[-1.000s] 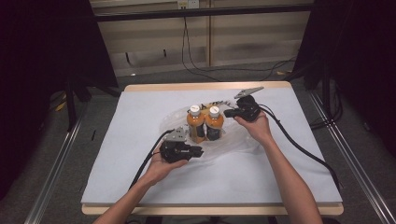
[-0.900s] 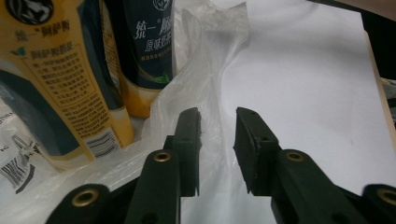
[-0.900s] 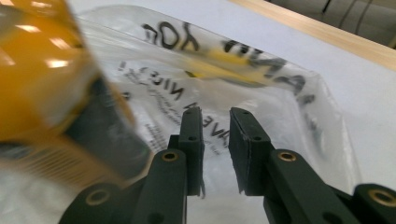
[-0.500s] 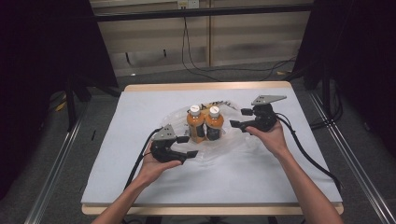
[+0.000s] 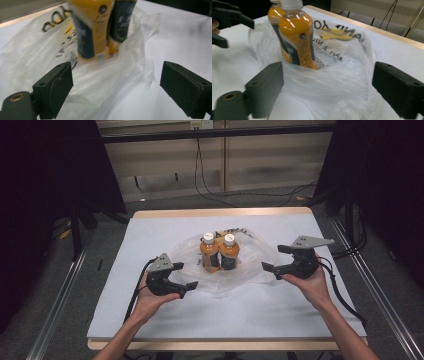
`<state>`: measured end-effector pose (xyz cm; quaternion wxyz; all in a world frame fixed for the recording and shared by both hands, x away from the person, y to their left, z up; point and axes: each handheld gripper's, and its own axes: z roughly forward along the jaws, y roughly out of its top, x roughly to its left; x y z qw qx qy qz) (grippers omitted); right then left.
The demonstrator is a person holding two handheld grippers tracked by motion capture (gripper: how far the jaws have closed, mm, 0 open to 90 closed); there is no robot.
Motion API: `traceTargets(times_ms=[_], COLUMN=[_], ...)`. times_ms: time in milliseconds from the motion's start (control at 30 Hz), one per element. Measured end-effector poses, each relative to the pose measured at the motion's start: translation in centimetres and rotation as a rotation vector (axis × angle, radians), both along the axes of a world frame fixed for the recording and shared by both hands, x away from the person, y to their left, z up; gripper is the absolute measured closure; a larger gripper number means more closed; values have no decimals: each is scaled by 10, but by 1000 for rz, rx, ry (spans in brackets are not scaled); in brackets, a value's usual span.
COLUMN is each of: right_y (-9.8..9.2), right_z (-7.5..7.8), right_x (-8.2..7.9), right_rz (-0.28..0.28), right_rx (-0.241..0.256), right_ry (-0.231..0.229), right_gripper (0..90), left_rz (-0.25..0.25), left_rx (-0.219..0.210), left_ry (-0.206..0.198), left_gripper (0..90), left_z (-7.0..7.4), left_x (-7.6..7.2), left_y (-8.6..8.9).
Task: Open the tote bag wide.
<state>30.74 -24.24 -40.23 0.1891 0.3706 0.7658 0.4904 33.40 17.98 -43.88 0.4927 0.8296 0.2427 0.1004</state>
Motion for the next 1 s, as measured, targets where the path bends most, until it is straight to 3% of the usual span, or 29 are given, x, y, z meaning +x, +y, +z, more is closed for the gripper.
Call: traceTargets(times_ms=[233, 267, 467, 667, 733, 833, 900, 1000], right_y=[-12, -12, -25, -36, -39, -45, -48, -54], right_z=[-3, -3, -8, -19, -23, -30, -33, -39], right_x=[-39, -39, -64, -86, -91, -99, -106, -114], right_rz=[-30, -30, -76, -120, -136, -157, -166, -179], right_rx=[7, 7, 10, 28, 9, 22, -1, 18], right_ry=[-24, -24, -32, -19, 1, 21, 27, 40], right_gripper=[185, 185, 183, 128, 109, 96, 96, 96], left_rz=[44, 52, 96, 142, 135, 139, 170, 213], left_rx=[10, 13, -10, -19, -4, -2, -5, -16], left_ry=[3, -3, -12, -1, -3, 0, 6, 36], left_gripper=[69, 69, 58, 38, 31, 26, 22, 23], left_z=[-1, 0, 2, -1, -4, -10, -13, -17], left_x=[-11, -13, -26, -40, -46, -56, -61, -68], left_y=[25, 27, 49, 68, 74, 83, 88, 96])
